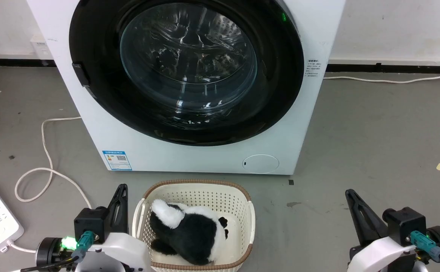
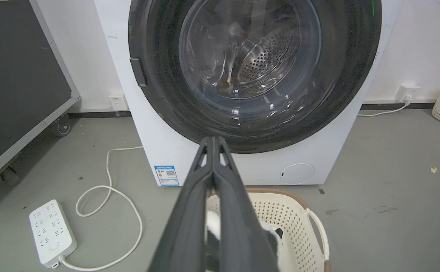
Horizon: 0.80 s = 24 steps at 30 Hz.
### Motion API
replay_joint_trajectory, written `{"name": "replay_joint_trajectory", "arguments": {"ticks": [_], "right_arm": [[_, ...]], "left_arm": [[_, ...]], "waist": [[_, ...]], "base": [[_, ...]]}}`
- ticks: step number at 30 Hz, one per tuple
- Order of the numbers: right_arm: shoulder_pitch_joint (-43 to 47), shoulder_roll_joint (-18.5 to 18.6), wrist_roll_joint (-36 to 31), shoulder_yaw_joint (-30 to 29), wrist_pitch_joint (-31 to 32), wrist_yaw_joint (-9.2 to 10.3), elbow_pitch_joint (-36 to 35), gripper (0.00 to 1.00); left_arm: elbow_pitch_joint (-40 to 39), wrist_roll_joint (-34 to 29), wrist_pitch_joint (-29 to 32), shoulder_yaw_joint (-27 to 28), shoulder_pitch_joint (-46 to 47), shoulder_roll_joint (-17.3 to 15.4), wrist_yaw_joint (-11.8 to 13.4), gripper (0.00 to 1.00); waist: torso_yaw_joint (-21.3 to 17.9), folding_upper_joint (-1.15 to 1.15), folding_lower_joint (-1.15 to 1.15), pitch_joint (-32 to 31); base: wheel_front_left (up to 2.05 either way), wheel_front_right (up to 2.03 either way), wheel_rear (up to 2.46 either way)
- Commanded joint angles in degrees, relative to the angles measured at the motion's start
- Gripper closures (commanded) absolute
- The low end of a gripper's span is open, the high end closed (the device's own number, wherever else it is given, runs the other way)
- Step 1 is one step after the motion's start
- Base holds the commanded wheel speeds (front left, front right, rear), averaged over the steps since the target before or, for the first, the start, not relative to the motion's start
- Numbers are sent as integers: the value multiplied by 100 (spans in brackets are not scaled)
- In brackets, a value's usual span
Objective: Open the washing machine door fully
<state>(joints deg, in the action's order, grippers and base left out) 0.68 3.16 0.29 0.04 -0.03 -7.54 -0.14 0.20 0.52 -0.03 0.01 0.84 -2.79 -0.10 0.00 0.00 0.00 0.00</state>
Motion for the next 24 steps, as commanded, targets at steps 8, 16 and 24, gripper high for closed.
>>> {"name": "replay_joint_trajectory", "arguments": {"ticks": [8,16,24], "right_arm": [[-68,-28,-29,-4,3,5,14,100],[-68,-28,-29,-4,3,5,14,100],[2,1,1,4,0,0,-1,0]], "left_arm": [[-20,-52,3,-1,-84,-9,10,100],[-20,-52,3,-1,-84,-9,10,100],[2,10,0,2,2,1,0,0]], "waist": [[0,0,0,0],[0,0,0,0],[0,0,0,0]], "base": [[0,0,0],[0,0,0],[0,0,0]]}}
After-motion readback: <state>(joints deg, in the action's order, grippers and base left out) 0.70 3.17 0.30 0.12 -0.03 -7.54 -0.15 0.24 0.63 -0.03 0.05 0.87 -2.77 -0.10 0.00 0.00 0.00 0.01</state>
